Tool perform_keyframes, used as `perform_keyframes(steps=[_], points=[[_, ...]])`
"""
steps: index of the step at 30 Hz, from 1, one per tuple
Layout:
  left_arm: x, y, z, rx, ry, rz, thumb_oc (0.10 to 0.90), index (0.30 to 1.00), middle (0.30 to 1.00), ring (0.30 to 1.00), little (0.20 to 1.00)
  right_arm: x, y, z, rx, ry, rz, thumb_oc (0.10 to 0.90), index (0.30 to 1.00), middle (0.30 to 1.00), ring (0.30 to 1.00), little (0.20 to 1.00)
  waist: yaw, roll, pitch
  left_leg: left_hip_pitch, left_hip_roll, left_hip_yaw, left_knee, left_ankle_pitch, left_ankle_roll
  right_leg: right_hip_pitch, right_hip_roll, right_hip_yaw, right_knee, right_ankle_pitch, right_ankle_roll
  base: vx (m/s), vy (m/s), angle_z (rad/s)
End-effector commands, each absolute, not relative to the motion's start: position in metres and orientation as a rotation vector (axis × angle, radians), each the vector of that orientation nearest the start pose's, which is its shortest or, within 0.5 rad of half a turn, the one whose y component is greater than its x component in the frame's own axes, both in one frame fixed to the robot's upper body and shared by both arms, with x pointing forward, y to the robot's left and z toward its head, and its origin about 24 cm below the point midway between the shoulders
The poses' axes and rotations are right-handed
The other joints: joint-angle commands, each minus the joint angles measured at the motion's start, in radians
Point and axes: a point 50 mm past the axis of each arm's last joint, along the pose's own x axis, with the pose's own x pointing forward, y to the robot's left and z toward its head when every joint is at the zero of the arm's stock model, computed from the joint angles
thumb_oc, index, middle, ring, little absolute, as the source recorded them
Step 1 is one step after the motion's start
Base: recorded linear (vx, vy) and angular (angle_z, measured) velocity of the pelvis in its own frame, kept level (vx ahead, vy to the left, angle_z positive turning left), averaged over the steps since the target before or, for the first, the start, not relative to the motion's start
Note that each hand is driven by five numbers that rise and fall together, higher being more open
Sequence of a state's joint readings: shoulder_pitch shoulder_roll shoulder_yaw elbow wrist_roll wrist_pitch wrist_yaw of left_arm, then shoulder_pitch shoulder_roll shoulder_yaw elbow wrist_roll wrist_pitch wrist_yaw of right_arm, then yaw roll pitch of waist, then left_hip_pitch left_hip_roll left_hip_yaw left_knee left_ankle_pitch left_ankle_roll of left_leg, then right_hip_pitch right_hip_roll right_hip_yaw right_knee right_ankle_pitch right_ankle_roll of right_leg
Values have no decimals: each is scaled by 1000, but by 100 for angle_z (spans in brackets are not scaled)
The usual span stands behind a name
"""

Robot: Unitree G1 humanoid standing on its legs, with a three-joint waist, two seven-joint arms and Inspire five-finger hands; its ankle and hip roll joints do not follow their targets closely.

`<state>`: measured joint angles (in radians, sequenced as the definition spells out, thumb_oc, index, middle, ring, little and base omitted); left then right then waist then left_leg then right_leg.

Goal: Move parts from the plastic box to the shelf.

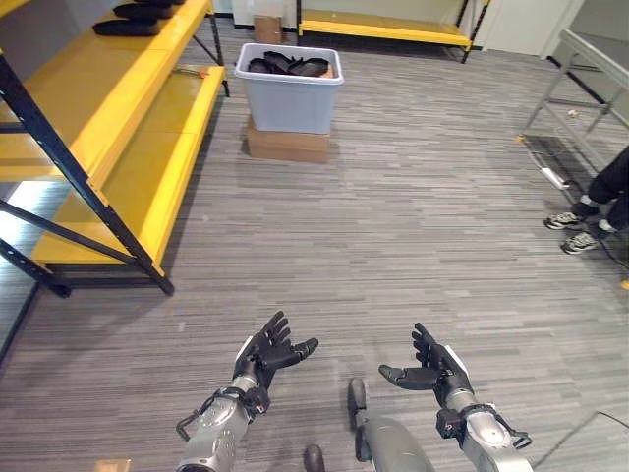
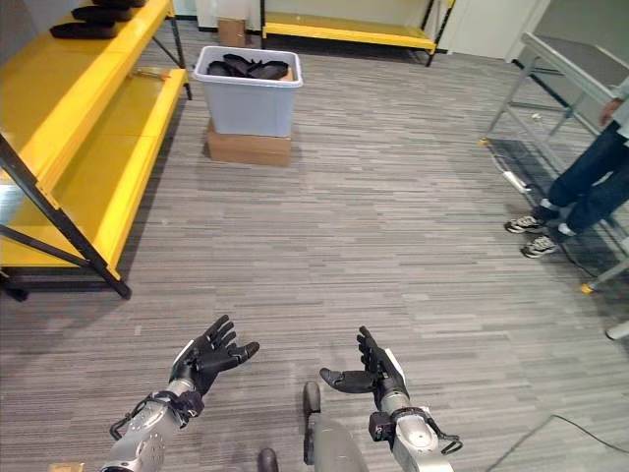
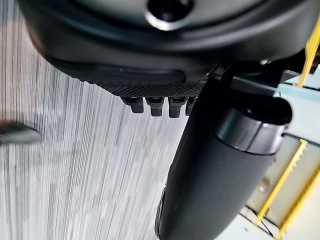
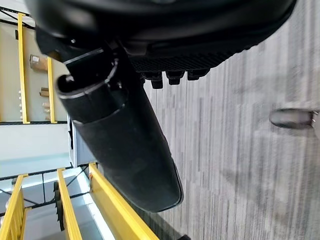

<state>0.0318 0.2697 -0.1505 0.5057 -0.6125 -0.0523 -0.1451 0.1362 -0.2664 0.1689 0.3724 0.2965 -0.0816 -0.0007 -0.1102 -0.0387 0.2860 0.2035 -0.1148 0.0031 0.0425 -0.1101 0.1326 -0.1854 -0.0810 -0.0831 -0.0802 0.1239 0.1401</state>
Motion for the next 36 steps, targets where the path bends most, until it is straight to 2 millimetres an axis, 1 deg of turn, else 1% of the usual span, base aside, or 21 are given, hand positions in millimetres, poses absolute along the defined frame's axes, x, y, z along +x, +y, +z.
perform_keyframes(steps=[1, 4, 8, 15, 16, 17, 18, 19, 21, 23, 24, 25, 26, 27, 29, 30, 32, 33, 34, 35, 36], points=[[231, 187, -26, -258, 233, -179, 900, 1000, 1000, 1000, 1000, 231, -204, -16, 22, 169, -32, 900, 1000, 1000, 1000, 1000, -22, -18, -71, 98, 34, 43, -60, -113, -31, 23, 5, 74, 51, 74, 44, 292, -99, 52], [231, 186, -26, -270, 235, -171, 900, 1000, 1000, 1000, 1000, 232, -202, -17, 16, 186, -17, 900, 1000, 1000, 1000, 1000, -20, -24, -80, 100, 32, 57, -39, -132, -30, 40, -2, 66, 75, 69, 35, 311, -114, 53], [231, 186, -24, -280, 243, -161, 900, 1000, 1000, 1000, 1000, 233, -202, -17, 19, 205, -22, 900, 1000, 1000, 1000, 1000, -20, -22, -88, 106, 38, 72, -32, -147, -33, 54, 11, 53, 114, 42, 5, 280, -98, 20], [222, 181, -29, -292, 269, -209, 900, 1000, 1000, 1000, 1000, 231, -203, -18, 33, 217, -46, 900, 1000, 1000, 1000, 1000, -31, -10, -109, 107, 78, 126, -23, -138, -65, 78, 37, 43, 126, -11, -36, 316, -161, 4], [221, 180, -30, -303, 266, -205, 900, 1000, 1000, 1000, 1000, 230, -203, -18, 29, 221, -38, 900, 1000, 1000, 1000, 1000, -35, -10, -114, 103, 90, 138, -7, -126, -78, 93, 45, 46, 119, -20, -47, 218, -148, -5], [221, 180, -30, -303, 266, -205, 900, 1000, 1000, 1000, 1000, 230, -203, -18, 29, 221, -38, 900, 1000, 1000, 1000, 1000, -35, -10, -114, 103, 90, 138, -7, -126, -78, 93, 45, 46, 119, -20, -47, 253, -198, 1], [220, 179, -30, -321, 260, -208, 900, 1000, 1000, 1000, 1000, 229, -203, -18, 17, 224, -23, 900, 1000, 1000, 1000, 1000, -37, -7, -122, 95, 108, 152, 23, -89, -99, 111, 56, 39, 112, -36, -62, 169, -157, -6], [220, 178, -30, -336, 260, -210, 900, 1000, 1000, 1000, 1000, 228, -204, -19, 15, 226, -16, 900, 1000, 1000, 1000, 1000, -37, -6, -125, 87, 118, 156, 48, -65, -109, 119, 62, 37, 109, -43, -69, 247, -256, -7], [221, 175, -32, -428, 270, -193, 900, 1000, 1000, 1000, 1000, 227, -204, -20, 4, 232, 19, 900, 1000, 1000, 1000, 1000, -38, -7, -137, 71, 149, 175, 148, -1, -139, 139, 76, 23, 105, -66, -92, 193, -270, -17], [224, 173, -32, -438, 256, -174, 900, 1000, 1000, 1000, 1000, 226, -204, -22, -8, 240, 26, 900, 1000, 1000, 1000, 1000, -39, -7, -143, 34, 171, 181, 315, 75, -170, 163, 92, 12, 99, -88, -121, 148, -243, -10], [225, 173, -31, -436, 254, -173, 900, 1000, 1000, 1000, 1000, 226, -204, -22, -7, 240, 26, 900, 1000, 1000, 1000, 1000, -38, -9, -146, 27, 170, 181, 322, 83, -171, 162, 91, 12, 99, -89, -123, 126, -246, -6], [227, 172, -29, -429, 241, -173, 900, 1000, 1000, 1000, 1000, 226, -206, -22, -9, 239, 24, 900, 1000, 1000, 1000, 1000, -27, -21, -139, -54, 161, 167, 540, 117, -184, 186, 92, 12, 99, -104, -147, 128, -250, -19], [228, 172, -28, -427, 233, -173, 900, 1000, 1000, 1000, 1000, 226, -208, -22, -14, 239, 22, 900, 1000, 1000, 1000, 1000, -14, -30, -130, -138, 147, 153, 693, 114, -181, 203, 88, 17, 104, -116, -159, 231, -348, -34], [228, 177, -26, -421, 214, -172, 900, 1000, 1000, 1000, 1000, 225, -212, -24, -7, 243, 25, 900, 1000, 1000, 1000, 1000, 6, -39, -105, -278, 159, 165, 835, 99, -162, 248, 90, 33, 110, -135, -169, 194, -214, -41], [227, 182, -25, -419, 204, -167, 900, 1000, 1000, 1000, 1000, 225, -212, -24, -2, 245, 35, 900, 1000, 1000, 1000, 1000, 16, -40, -94, -311, 162, 175, 792, 74, -143, 267, 94, 51, 111, -143, -165, 173, -65, -30], [227, 187, -24, -417, 198, -151, 900, 1000, 1000, 1000, 1000, 226, -210, -24, 11, 249, 49, 900, 1000, 1000, 1000, 1000, 24, -43, -87, -320, 163, 186, 707, 55, -127, 278, 96, 66, 112, -149, -160, 222, 46, -21], [228, 195, -23, -414, 193, -103, 900, 1000, 1000, 1000, 1000, 232, -205, -21, 41, 243, 70, 900, 1000, 1000, 1000, 1000, 38, -41, -82, -310, 166, 201, 456, 70, -130, 309, 108, 86, 105, -167, -148, 237, 100, -30], [228, 196, -23, -414, 192, -97, 900, 1000, 1000, 1000, 1000, 232, -204, -21, 42, 242, 72, 900, 1000, 1000, 1000, 1000, 40, -42, -80, -307, 165, 202, 434, 73, -130, 314, 107, 88, 103, -169, -147, 355, 199, -46], [230, 202, -23, -405, 193, -51, 900, 1000, 1000, 1000, 1000, 237, -199, -18, 34, 238, 87, 900, 1000, 1000, 1000, 1000, 62, -27, -84, -319, 162, 171, 179, 139, -156, 351, 128, 109, 83, -183, -134, 351, 191, -37], [230, 204, -24, -400, 193, -42, 900, 1000, 1000, 1000, 1000, 238, -198, -18, 33, 238, 91, 900, 1000, 1000, 1000, 1000, 70, -22, -81, -326, 168, 155, 98, 168, -167, 368, 133, 115, 79, -190, -131, 365, 199, -40], [231, 205, -24, -397, 193, -37, 900, 1000, 1000, 1000, 1000, 238, -197, -17, 32, 239, 94, 900, 1000, 1000, 1000, 1000, 74, -18, -83, -336, 174, 147, 56, 182, -172, 372, 137, 120, 78, -191, -131, 375, 177, -41]])
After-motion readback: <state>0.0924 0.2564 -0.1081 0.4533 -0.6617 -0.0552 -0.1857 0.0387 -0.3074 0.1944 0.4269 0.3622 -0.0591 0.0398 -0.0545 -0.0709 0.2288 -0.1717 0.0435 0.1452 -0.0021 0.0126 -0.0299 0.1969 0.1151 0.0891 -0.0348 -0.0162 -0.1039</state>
